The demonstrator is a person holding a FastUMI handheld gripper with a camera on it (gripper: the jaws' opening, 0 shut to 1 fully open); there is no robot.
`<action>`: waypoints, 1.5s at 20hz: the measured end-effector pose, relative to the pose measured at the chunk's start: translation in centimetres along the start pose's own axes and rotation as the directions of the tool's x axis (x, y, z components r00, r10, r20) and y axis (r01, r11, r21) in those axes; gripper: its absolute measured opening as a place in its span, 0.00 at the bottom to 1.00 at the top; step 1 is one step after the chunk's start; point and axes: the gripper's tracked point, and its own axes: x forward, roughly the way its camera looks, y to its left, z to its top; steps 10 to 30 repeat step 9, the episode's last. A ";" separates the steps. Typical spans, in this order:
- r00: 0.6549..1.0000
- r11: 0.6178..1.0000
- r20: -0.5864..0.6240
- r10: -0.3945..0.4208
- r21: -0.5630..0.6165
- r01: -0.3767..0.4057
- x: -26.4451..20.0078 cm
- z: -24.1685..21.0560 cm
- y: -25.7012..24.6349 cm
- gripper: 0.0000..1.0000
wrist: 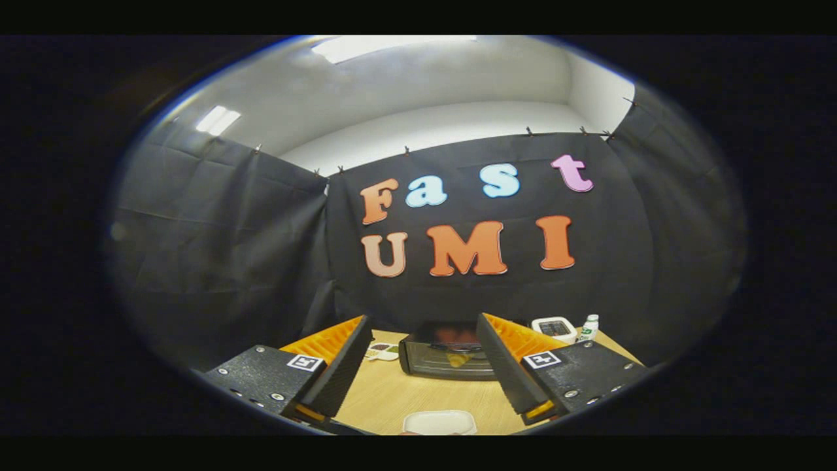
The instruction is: Open the toaster oven, put the food inside, and close the toaster oven door.
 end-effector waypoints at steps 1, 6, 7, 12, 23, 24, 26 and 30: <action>1.000 1.000 -0.006 0.006 -0.011 -0.006 0.0 -0.1 0.2 0.95; 1.000 1.000 0.003 0.002 -0.008 -0.002 0.3 1.0 -0.2 0.96; 1.000 1.000 0.003 -0.004 0.003 0.004 0.3 1.1 -0.5 0.96; 1.000 1.000 0.006 -0.009 0.012 0.009 0.3 1.1 -1.1 0.96; 1.000 1.000 0.006 -0.009 0.012 0.009 0.3 1.1 -1.1 0.96; 1.000 1.000 0.006 -0.009 0.012 0.009 0.3 1.1 -1.1 0.96; 1.000 1.000 0.006 -0.009 0.012 0.009 0.3 1.1 -1.1 0.96; 1.000 1.000 0.006 -0.009 0.012 0.009 0.3 1.1 -1.1 0.96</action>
